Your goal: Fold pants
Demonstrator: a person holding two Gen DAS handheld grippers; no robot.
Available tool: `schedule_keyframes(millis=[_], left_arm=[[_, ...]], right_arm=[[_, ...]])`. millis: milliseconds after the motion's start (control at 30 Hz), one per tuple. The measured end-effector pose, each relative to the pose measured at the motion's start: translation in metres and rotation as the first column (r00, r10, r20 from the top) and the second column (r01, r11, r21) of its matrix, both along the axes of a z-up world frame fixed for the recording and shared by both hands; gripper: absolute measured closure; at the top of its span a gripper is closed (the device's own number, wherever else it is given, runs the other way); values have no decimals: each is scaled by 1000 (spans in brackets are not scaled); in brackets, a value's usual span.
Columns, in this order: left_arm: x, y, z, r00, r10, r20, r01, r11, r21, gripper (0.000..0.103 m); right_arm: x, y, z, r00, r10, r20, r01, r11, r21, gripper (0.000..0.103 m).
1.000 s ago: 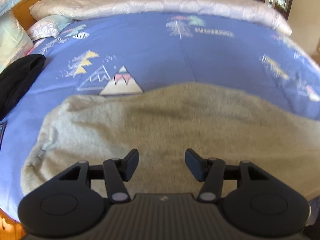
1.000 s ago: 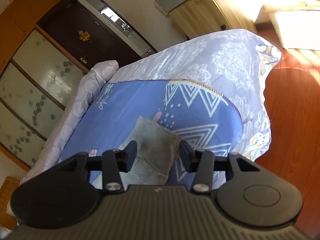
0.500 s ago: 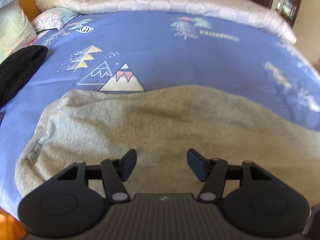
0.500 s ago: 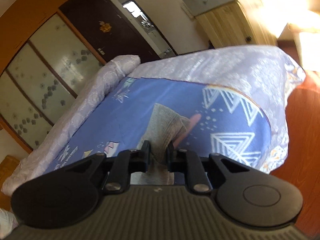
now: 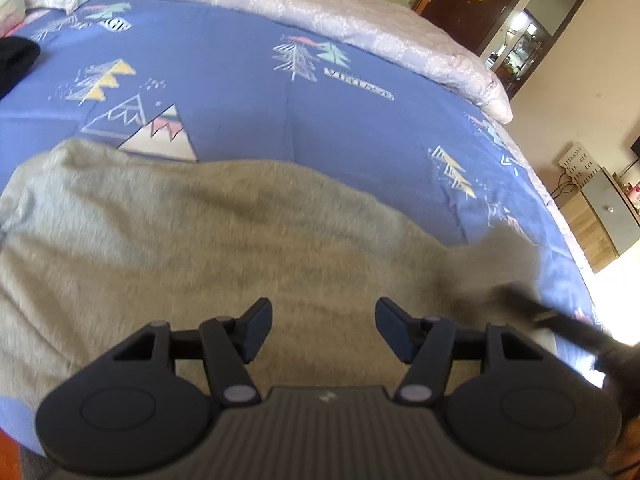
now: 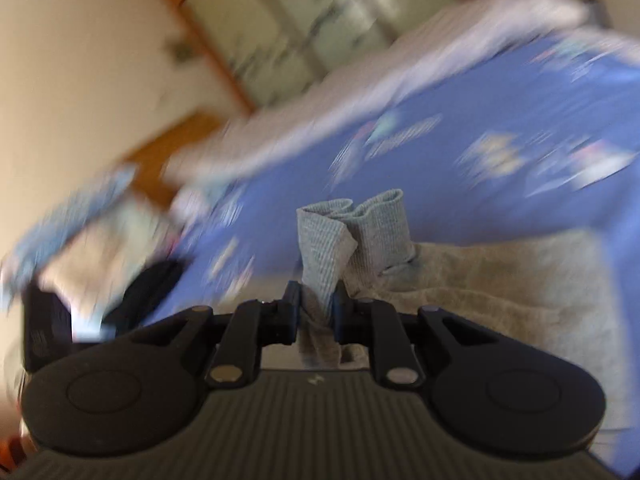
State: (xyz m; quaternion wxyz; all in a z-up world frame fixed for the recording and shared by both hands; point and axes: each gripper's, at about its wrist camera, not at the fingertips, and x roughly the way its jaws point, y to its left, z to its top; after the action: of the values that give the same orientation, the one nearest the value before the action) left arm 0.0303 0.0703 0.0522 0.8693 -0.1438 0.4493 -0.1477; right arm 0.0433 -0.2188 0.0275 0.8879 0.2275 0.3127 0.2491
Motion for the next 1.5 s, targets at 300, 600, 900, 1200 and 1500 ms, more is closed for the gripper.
schedule_keyframes(millis=[300, 600, 900, 1200, 1500], left_arm=[[-1, 6, -7, 1000, -2, -25, 1, 999, -39, 43], [22, -51, -20, 994, -97, -45, 100, 992, 76, 65], [21, -68, -29, 995, -97, -22, 100, 962, 253, 61], [-38, 75, 14, 981, 147, 125, -163, 978, 129, 44], [-57, 203, -20, 867, 494, -68, -498, 863, -77, 38]], right_arm=[[3, 43, -13, 980, 199, -25, -200, 975, -99, 47], [-39, -77, 2, 979, -204, -17, 202, 975, -88, 74], [-38, -78, -39, 951, -288, -109, 249, 927, -279, 77], [-60, -98, -7, 952, -308, 3, 303, 937, -172, 64], [-49, -96, -12, 930, -355, -91, 350, 934, -68, 64]])
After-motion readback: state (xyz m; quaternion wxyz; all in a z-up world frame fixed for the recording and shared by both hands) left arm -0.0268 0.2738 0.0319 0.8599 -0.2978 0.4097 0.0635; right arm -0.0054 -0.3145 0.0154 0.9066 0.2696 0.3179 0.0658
